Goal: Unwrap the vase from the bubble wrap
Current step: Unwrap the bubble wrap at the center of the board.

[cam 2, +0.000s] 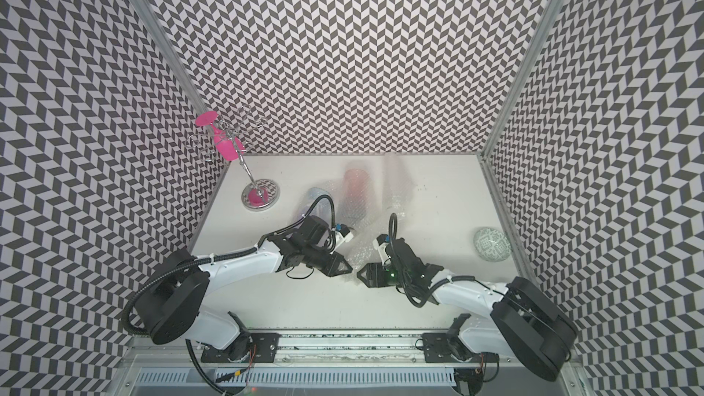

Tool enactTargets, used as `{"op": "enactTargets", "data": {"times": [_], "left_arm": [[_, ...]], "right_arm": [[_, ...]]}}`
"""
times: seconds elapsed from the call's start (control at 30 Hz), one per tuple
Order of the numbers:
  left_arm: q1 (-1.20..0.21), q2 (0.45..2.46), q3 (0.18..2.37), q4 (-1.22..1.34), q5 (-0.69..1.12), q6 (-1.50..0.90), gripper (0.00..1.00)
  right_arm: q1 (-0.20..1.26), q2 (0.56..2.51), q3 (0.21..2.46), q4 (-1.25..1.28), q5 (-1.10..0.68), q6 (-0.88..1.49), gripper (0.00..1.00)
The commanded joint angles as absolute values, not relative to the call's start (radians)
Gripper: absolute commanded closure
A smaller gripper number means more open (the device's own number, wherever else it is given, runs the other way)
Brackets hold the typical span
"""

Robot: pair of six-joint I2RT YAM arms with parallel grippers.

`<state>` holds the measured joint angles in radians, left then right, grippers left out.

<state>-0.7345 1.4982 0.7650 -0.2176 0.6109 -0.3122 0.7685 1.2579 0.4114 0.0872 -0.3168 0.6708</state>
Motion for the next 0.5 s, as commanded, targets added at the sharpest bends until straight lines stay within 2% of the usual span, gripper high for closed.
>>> {"op": "enactTargets", "data": {"times": [0.0, 0.1, 0.27, 0.47], "left_arm": [[-0.752, 1.467, 0.753, -0.189, 0.655, -0.328, 0.98], [-0.758, 1.459, 0.743, -0.186, 0.659, -0.336, 0.99], [-0.783, 1.459, 0.749, -0.19, 0.654, -0.345, 0.99], [-0.788, 1.45, 0.742, -0.191, 0.627, -0.363, 1.0]], "right_arm": [[0.775, 1.25, 0.436, 0.069, -0.231, 0.658, 0.37], [0.775, 1.268, 0.438, 0.072, -0.226, 0.66, 0.45], [0.781, 1.299, 0.445, 0.063, -0.203, 0.669, 0.69], [0.785, 1.255, 0.449, 0.004, -0.14, 0.673, 0.82]]}}
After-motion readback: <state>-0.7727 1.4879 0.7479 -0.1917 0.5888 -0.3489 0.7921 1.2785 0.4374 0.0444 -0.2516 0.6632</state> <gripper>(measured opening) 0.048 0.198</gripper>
